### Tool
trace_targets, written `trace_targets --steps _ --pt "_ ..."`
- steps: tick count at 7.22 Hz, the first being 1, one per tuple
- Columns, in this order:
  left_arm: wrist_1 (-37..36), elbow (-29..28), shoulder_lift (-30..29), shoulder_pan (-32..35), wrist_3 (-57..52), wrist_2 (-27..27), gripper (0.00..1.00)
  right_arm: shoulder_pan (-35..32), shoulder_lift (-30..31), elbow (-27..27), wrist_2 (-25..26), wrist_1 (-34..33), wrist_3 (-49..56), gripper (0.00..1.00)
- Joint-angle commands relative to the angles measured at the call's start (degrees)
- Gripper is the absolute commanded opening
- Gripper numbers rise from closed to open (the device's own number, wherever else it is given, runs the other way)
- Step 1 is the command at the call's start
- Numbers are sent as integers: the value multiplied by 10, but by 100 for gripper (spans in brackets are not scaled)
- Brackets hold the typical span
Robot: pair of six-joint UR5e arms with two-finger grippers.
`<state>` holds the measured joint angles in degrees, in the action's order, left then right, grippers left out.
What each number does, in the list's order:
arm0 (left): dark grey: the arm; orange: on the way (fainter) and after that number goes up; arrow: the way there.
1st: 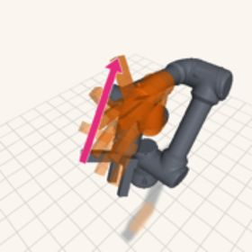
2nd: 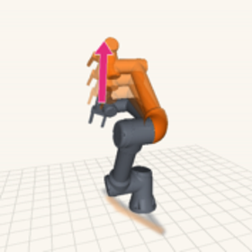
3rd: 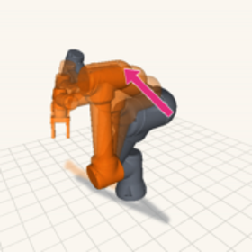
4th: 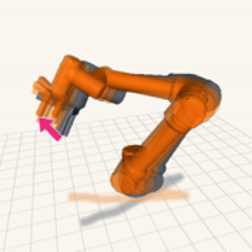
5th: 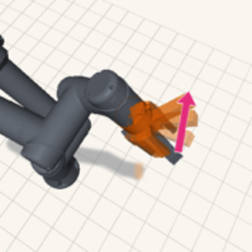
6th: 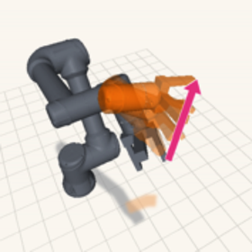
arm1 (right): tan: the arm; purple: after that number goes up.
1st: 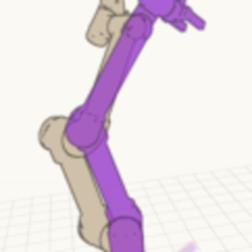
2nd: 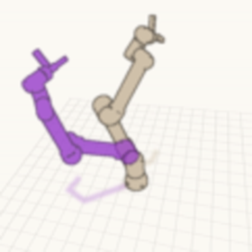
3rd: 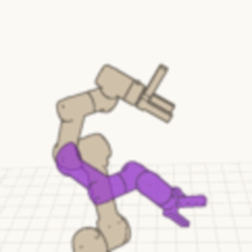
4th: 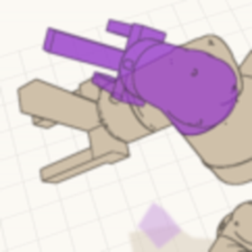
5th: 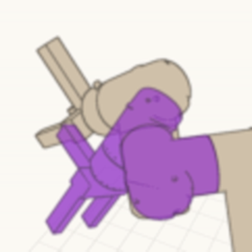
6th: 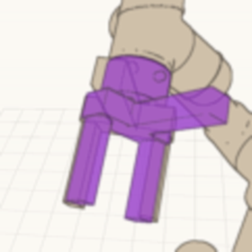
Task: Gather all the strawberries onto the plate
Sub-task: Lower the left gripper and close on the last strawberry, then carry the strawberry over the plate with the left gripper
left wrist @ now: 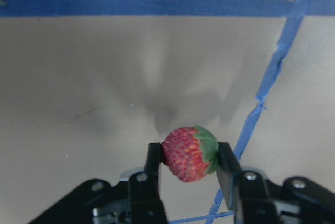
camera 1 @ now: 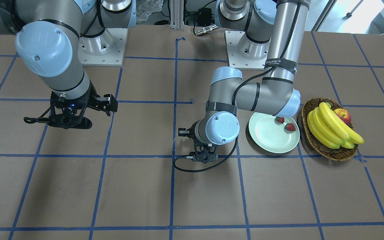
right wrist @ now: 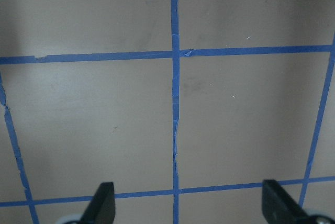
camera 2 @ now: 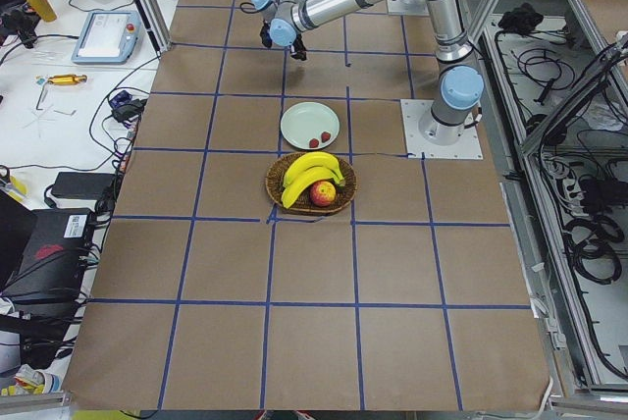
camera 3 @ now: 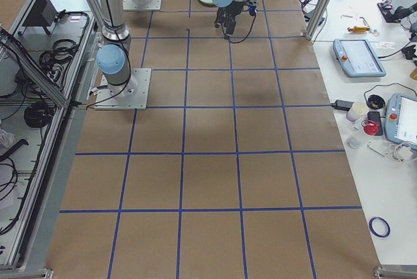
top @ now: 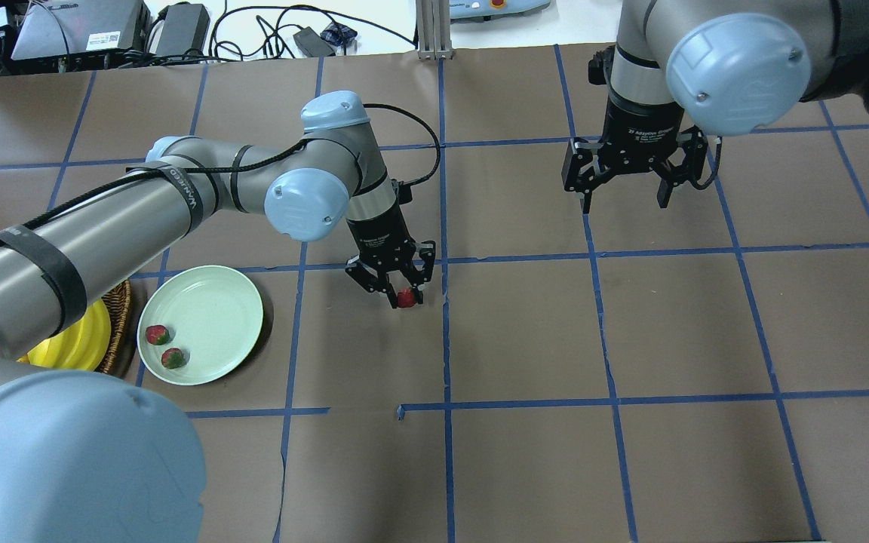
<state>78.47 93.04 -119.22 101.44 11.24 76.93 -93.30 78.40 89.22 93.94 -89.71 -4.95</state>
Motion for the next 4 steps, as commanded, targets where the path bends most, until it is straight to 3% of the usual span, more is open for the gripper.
trace_targets --steps 1,4 --pt "25 -14 24 -44 -50 52 0 0 0 0 0 -2 1 100" --pt "62 -7 58 -147 -191 172 0 0 0 0 -1 -1 -1 100"
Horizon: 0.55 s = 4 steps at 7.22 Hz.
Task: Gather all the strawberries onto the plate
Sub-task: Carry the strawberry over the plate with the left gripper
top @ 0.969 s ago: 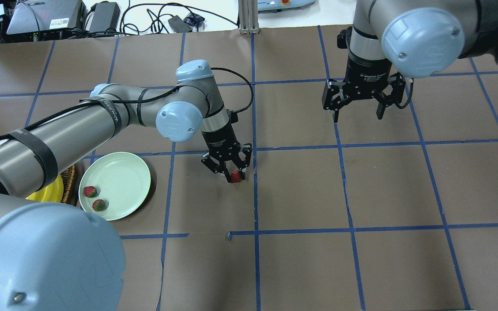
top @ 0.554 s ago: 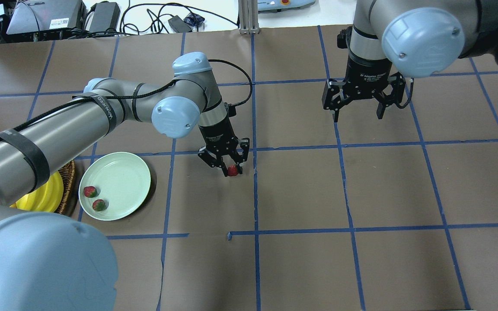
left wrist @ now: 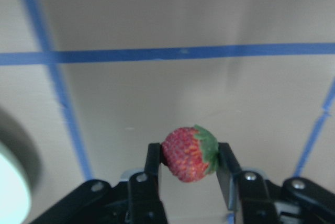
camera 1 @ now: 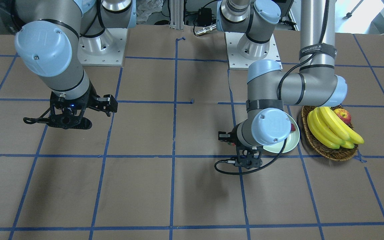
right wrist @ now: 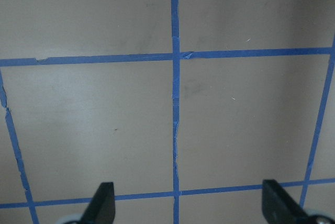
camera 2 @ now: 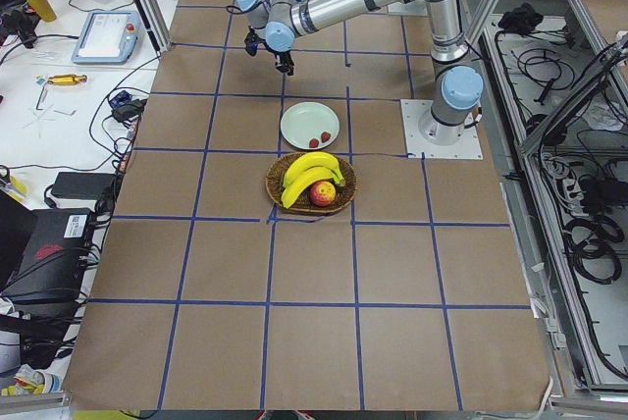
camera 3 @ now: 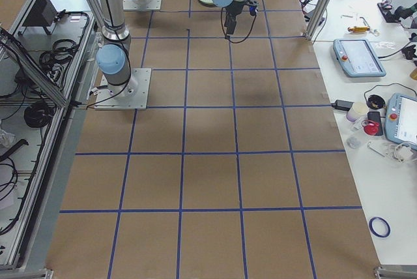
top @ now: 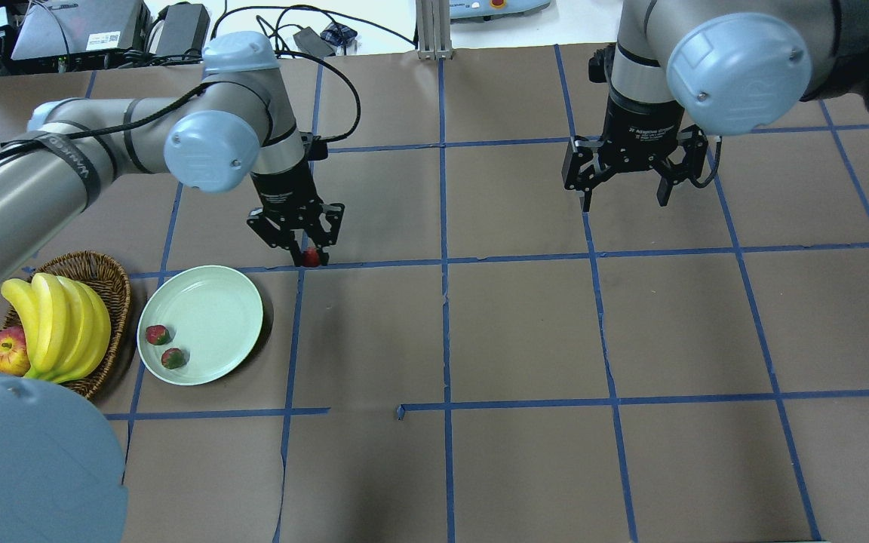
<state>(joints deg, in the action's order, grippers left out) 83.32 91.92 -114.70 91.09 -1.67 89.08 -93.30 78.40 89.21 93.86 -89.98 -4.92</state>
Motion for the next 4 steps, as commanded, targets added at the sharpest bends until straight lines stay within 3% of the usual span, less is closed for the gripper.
trace_targets --steps 1,2,4 --pt "36 11 17 -78 -130 110 0 0 0 0 0 2 -4 100" --pt "43 26 19 -101 -181 150 0 0 0 0 0 0 -3 100" --pt "36 77 15 -106 -180 151 0 0 0 0 0 0 1 100"
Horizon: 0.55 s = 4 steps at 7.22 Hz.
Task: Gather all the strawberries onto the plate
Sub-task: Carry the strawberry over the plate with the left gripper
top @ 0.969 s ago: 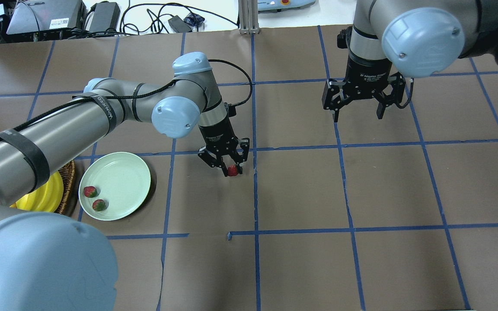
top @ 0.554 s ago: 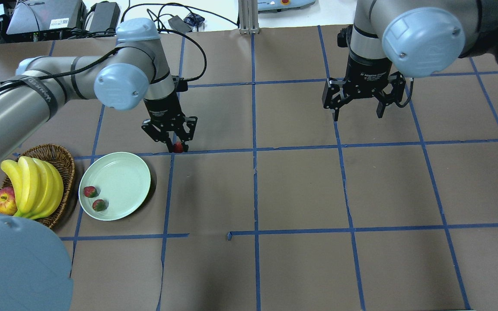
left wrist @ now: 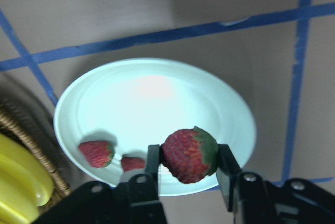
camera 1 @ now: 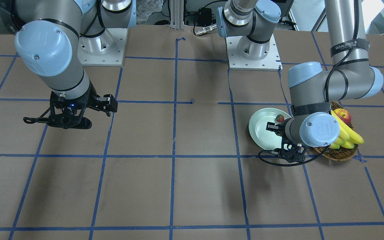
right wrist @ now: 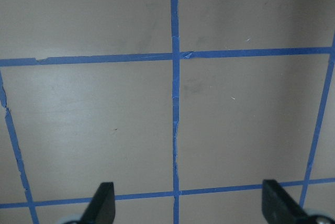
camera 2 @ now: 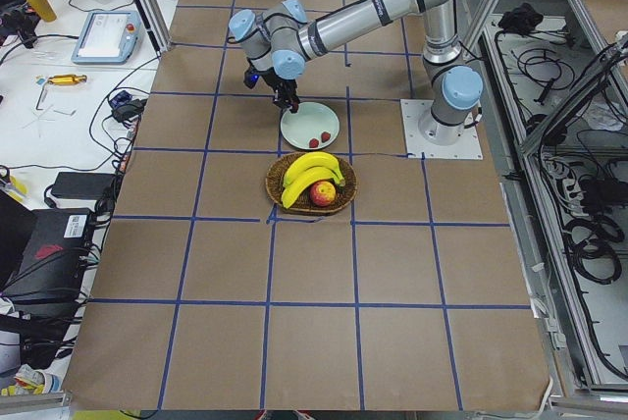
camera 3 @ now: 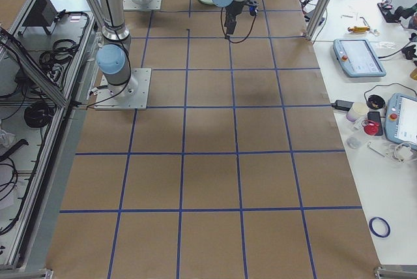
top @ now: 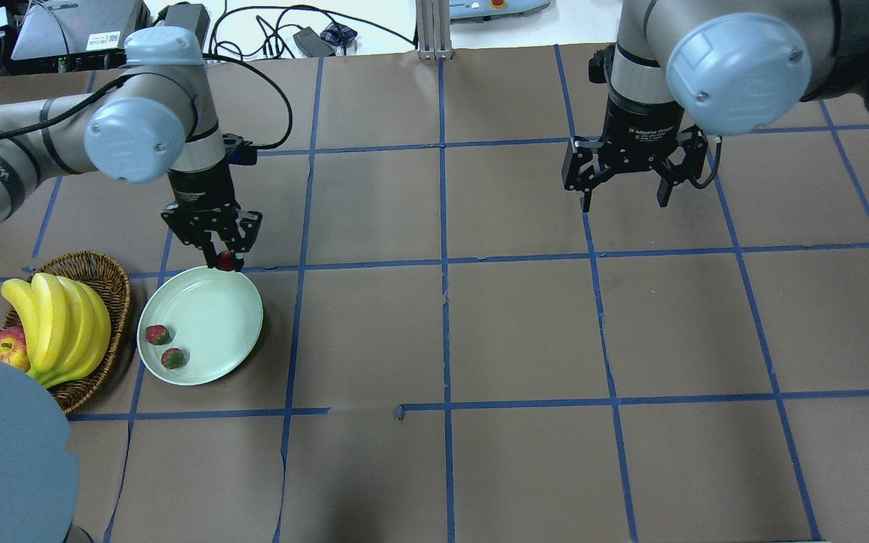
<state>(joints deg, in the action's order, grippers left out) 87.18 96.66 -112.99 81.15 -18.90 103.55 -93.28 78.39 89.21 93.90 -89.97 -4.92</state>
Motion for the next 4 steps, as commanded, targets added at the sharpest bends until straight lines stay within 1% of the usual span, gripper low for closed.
trace_targets --steps 1,2,3,4 --pt "-14 33 -16 -5 -1 2 11 0 0 0 0 0 1 100" --pt "-22 40 -16 -4 -3 0 84 -1 -2 1 -3 0 2 100" --pt "-17 40 -11 0 -2 -1 98 -1 -2 1 -2 -1 3 100" --pt "-15 39 -4 2 0 -4 100 -1 -2 1 -1 1 2 100"
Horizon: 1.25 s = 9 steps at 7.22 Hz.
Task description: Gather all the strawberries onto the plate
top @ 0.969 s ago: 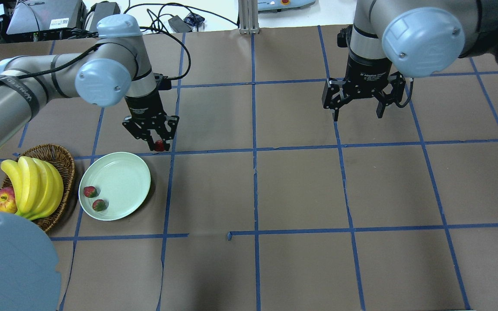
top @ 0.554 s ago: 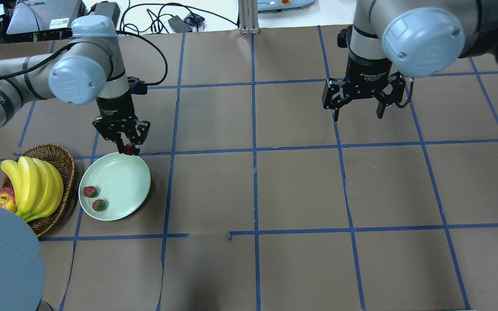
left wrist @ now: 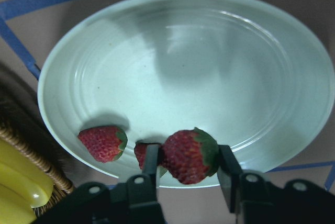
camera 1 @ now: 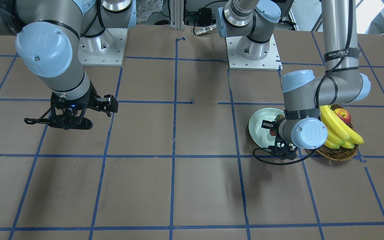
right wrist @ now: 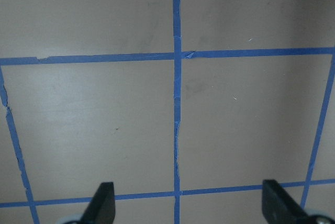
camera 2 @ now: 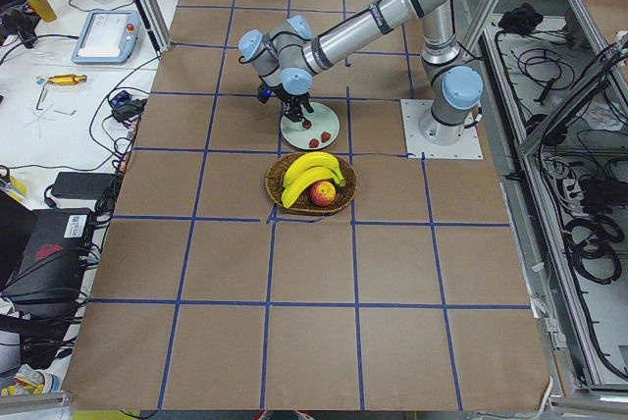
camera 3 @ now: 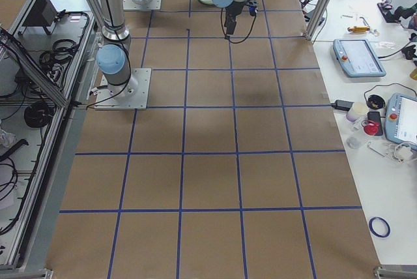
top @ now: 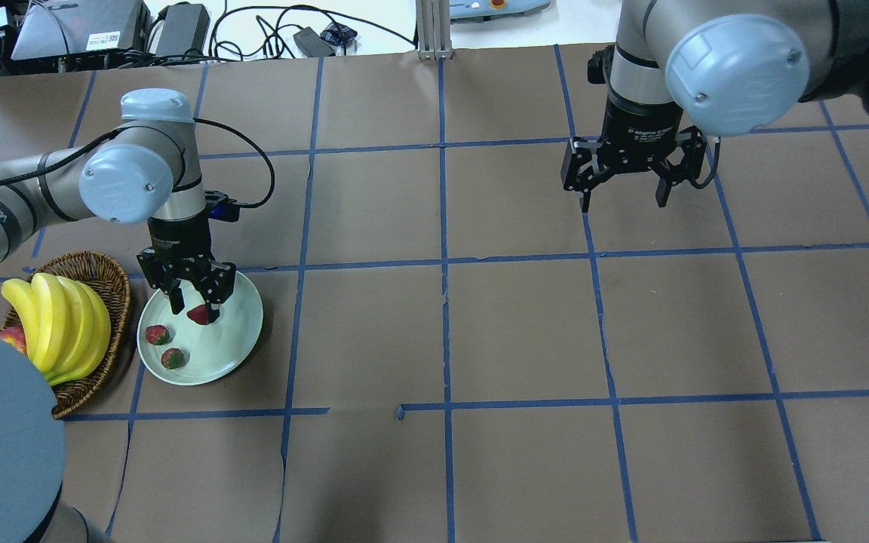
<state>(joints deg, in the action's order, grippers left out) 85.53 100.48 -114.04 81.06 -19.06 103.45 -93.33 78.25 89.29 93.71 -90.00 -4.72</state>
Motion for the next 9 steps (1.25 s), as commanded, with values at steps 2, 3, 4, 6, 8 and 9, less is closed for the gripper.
trace_targets --steps 2,3,4,6,8,9 --pt "0 -7 22 10 15 -36 100 0 1 -1 -1 0 0 100" --pt "-1 -23 33 10 19 -36 100 1 1 -1 2 3 0 100" --pt "-5 -44 43 11 20 -36 100 1 1 -3 2 1 -1 100" --pt "-3 -105 72 25 43 -37 100 6 4 -13 29 6 0 100" --pt "44 -153 97 43 112 -76 100 6 25 -31 20 32 -5 100" --pt "88 -182 108 52 104 -77 100 4 36 -38 3 40 -10 100"
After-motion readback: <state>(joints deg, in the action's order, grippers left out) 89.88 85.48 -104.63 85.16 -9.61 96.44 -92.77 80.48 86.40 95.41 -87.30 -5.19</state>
